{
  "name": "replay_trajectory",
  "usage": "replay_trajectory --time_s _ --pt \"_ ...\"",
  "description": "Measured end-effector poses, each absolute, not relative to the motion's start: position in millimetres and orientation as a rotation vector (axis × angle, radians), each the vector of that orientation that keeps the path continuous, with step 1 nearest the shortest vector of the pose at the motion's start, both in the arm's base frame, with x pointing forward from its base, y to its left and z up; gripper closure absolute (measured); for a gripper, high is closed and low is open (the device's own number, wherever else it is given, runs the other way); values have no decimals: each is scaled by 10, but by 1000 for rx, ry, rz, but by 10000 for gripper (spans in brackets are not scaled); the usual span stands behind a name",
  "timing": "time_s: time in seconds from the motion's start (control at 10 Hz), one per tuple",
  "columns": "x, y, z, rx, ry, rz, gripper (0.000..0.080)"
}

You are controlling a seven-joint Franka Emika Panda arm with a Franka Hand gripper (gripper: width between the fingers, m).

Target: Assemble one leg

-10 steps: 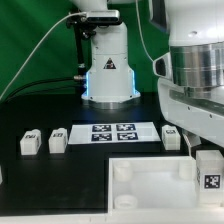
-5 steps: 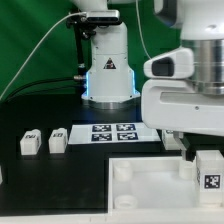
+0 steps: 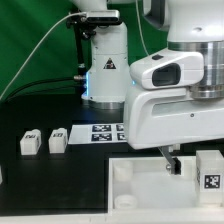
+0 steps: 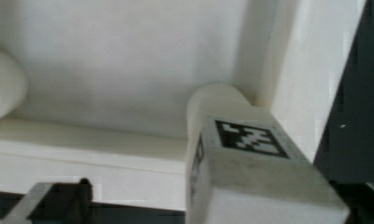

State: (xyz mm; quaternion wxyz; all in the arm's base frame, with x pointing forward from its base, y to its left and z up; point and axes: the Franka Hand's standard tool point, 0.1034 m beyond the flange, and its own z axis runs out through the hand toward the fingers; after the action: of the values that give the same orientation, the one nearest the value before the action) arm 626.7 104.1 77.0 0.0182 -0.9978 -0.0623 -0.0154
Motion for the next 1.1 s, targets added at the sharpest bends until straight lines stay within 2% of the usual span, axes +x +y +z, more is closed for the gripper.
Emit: replay_trajectory --time_s 0.1,0.3,0.4,0.8,1.1 --pt "6266 1047 770 -3100 -165 -47 150" --pt "6266 1047 770 -3100 -148 -47 425" --pt "6264 1056 769 -3099 6 -43 509" --pt "6262 1092 768 -3018 622 -21 508" --pt "6259 1086 730 -2605 1483 20 508"
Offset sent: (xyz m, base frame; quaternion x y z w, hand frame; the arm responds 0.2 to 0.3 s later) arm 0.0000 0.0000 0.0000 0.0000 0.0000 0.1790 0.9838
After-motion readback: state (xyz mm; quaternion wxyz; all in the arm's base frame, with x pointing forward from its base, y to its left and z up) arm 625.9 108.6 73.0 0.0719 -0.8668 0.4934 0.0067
